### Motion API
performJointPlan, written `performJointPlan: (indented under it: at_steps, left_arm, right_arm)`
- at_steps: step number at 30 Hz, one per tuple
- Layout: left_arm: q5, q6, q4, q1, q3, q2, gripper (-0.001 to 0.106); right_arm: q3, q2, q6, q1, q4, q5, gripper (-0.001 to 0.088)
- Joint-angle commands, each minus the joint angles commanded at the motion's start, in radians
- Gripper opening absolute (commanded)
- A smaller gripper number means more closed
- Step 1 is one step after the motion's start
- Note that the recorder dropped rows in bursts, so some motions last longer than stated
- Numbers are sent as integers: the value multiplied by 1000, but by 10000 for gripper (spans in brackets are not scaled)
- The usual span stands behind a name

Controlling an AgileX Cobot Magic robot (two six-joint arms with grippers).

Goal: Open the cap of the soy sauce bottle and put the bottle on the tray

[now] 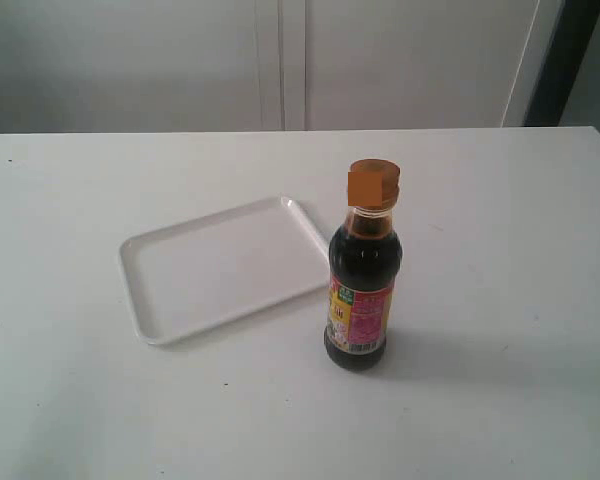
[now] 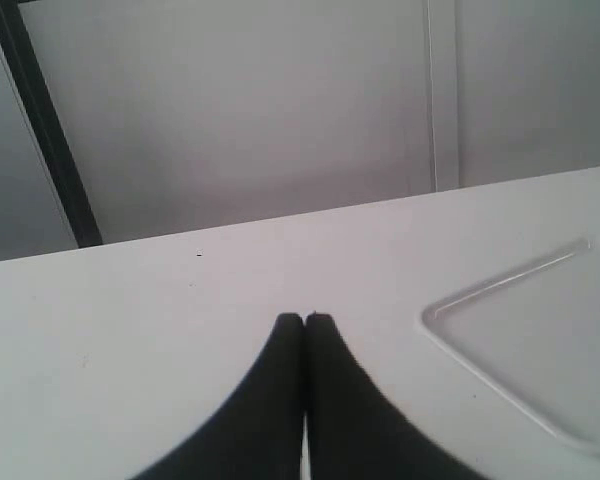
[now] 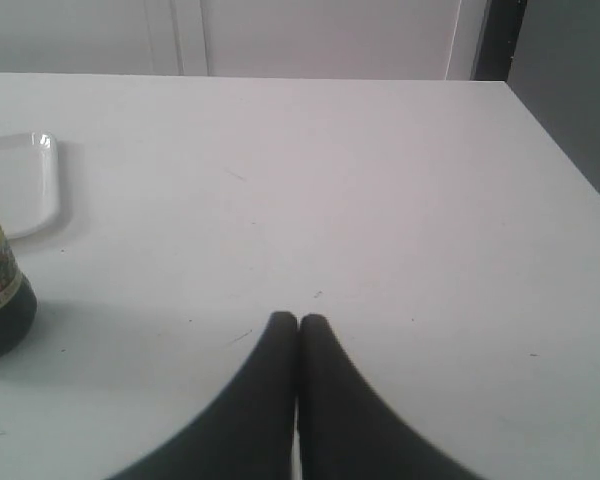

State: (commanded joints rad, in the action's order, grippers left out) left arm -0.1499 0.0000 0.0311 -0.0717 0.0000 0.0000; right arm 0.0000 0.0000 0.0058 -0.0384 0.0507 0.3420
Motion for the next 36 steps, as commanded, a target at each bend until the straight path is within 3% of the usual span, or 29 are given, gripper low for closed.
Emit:
performJointPlan:
  at_steps: [12, 16, 24, 36]
  left_arm:
    - [-12, 0, 0, 0, -16, 0, 0]
    - [55, 0, 0, 0, -91, 2, 0]
    - [166, -6, 0, 0, -273, 118, 0]
    - [199, -6, 0, 0, -509, 428, 0]
  right_arm:
    - [0, 0, 0, 0, 0, 0, 0]
    - [0, 0, 0, 0, 0, 0, 0]
    - [0, 0, 0, 0, 0, 0, 0]
    - [0, 0, 0, 0, 0, 0, 0]
